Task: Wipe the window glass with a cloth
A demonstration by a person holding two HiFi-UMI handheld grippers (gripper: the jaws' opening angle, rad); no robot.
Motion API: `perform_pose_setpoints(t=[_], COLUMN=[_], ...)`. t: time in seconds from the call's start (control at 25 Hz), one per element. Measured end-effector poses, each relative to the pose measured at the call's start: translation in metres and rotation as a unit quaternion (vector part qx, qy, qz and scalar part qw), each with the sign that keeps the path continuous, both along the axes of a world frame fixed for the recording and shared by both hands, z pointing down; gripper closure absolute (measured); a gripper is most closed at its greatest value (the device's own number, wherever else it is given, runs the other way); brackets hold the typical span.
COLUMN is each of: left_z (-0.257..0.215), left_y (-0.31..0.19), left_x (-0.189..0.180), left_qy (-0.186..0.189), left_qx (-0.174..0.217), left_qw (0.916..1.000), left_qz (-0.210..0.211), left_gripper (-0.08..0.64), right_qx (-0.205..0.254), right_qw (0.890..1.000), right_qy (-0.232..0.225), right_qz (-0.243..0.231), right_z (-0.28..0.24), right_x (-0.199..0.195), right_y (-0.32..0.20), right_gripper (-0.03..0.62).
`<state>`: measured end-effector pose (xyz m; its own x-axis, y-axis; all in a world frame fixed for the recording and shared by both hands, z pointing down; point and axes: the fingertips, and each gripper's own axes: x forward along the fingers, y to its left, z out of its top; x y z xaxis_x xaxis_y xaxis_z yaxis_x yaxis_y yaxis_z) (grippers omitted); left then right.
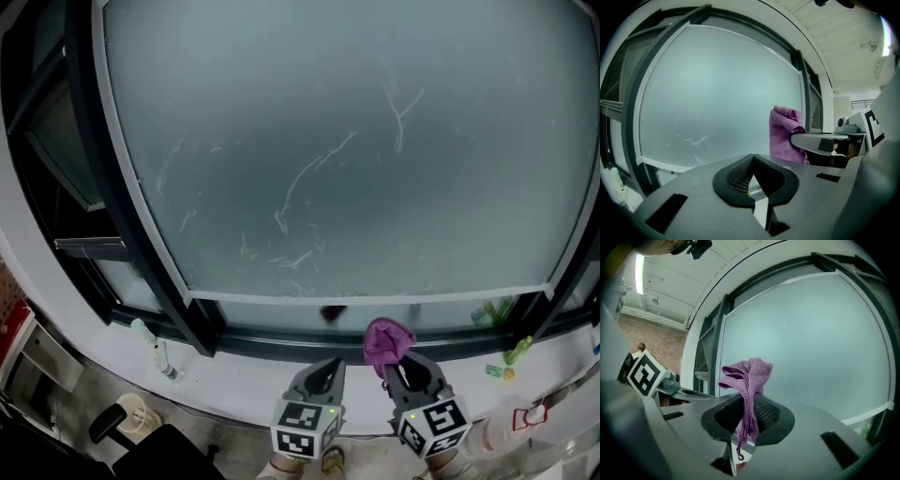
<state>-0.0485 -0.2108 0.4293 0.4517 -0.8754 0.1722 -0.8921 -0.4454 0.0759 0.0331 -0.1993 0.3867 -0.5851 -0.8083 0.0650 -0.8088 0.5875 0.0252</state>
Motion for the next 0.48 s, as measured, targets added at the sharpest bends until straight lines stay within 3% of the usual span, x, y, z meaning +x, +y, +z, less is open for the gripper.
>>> perform_pose_setpoints(t=[0.24, 0.48], left_z=[-0.021, -0.044], left_y=[-0.073, -0.135], left_x=[-0.013, -0.028], left_qy=[-0.009, -0.016], left_qx=[0.016, 0.022], left_qw=[0.9998, 0.9996], left_qz=[0.007, 0.011], left_gripper=[0.555, 0.555], right_qx=[0.055, 0.074], right_qw=[0.998, 0.997], right_qy=[-0.010, 0.028], right_qz=[0.007, 0.002], right_z=[-0.027, -0.057], right_x=[-0.014, -0.036], right_y=[-0.075, -0.136], right_gripper=[0.543, 0.543])
